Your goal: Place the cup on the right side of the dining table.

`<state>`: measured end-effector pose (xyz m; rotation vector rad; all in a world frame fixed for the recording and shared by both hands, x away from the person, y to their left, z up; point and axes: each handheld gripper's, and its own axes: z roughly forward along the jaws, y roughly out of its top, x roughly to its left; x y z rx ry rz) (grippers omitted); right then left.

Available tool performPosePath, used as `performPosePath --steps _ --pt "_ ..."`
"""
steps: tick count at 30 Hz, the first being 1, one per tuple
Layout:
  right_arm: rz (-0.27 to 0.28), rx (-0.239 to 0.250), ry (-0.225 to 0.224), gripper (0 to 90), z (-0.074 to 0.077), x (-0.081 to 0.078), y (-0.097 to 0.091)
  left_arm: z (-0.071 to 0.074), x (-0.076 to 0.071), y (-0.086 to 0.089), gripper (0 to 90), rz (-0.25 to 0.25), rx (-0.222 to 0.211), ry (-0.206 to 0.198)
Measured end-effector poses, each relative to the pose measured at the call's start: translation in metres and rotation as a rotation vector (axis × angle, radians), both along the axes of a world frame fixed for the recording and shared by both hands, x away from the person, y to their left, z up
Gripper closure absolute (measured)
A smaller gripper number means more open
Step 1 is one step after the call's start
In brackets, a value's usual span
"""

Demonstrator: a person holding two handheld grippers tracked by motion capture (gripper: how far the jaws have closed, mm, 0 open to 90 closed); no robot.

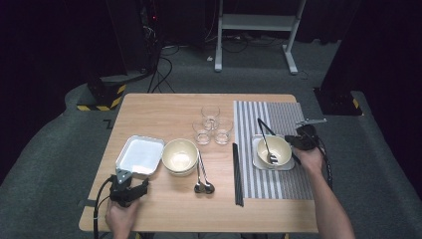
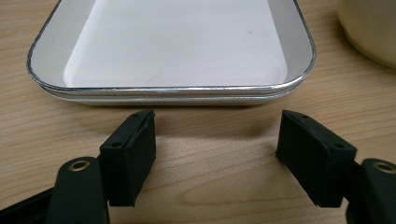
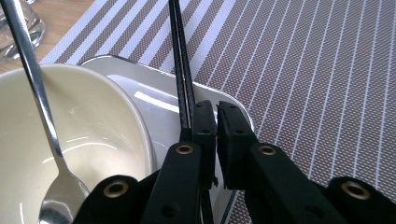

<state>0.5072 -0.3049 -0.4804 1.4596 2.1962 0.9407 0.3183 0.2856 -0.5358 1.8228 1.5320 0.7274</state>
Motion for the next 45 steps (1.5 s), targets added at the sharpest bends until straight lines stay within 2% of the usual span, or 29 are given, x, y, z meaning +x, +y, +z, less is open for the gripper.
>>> performPosePath --steps 7,14,20,26,31,36,45 --pt "-0.032 0.003 -0.033 83.0 0.010 -0.008 0.003 0.000 0.000 0.000 27.9 -0.001 -0.001 0.001" --pt "-0.066 -0.001 -0.067 79.7 0.020 -0.021 0.006 0.000 0.000 0.000 27.4 -0.004 0.000 0.001" --pt "-0.093 0.028 -0.068 76.0 0.023 -0.033 0.008 0.000 0.000 0.000 27.0 -0.007 -0.001 0.002" --pt "-0.075 0.016 -0.102 72.5 0.030 -0.046 0.014 0.000 0.000 0.000 26.9 -0.012 0.001 0.002" --pt "-0.075 0.040 -0.098 66.3 0.032 -0.054 0.016 0.000 0.000 0.000 26.7 -0.016 0.000 0.002" --pt "-0.067 0.055 -0.115 62.0 0.031 -0.064 0.020 0.000 0.000 0.000 26.6 -0.022 0.002 0.005" --pt "-0.046 0.095 -0.136 61.1 0.032 -0.083 0.029 0.000 0.000 0.000 26.6 -0.030 0.001 0.004"
